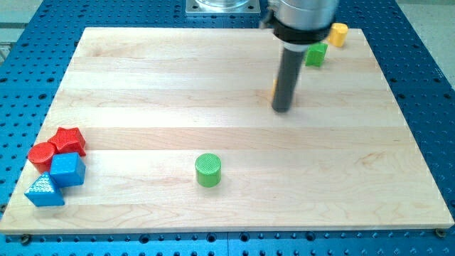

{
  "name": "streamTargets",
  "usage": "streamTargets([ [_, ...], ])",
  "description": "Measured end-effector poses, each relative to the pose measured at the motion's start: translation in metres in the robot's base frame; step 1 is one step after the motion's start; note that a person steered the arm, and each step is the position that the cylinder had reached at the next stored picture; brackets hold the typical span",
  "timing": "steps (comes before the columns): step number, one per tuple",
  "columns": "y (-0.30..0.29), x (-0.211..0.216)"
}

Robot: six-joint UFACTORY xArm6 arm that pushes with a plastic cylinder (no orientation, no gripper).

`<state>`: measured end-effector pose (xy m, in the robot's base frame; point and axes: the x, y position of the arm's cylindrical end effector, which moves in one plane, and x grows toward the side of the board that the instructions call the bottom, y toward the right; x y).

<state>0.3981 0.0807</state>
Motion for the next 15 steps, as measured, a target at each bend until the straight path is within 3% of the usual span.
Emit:
streamTargets([
  [1,0.011,0.005],
  [3,0.008,-0.041],
  [4,-0.019,0.042],
  [5,0.01,0.163],
  [6,-0.046,0.219],
  [7,-0.102,0.17],
  [8,-0.105,0.094],
  [9,-0.103,0.065],
  [10,-0.143,0.127],
  [11,-0.166,0.061],
  [12,-0.121,0.025],
  [13,-0.075,0.027],
  [14,-0.121,0.04],
  [15,-0.085,0.039],
])
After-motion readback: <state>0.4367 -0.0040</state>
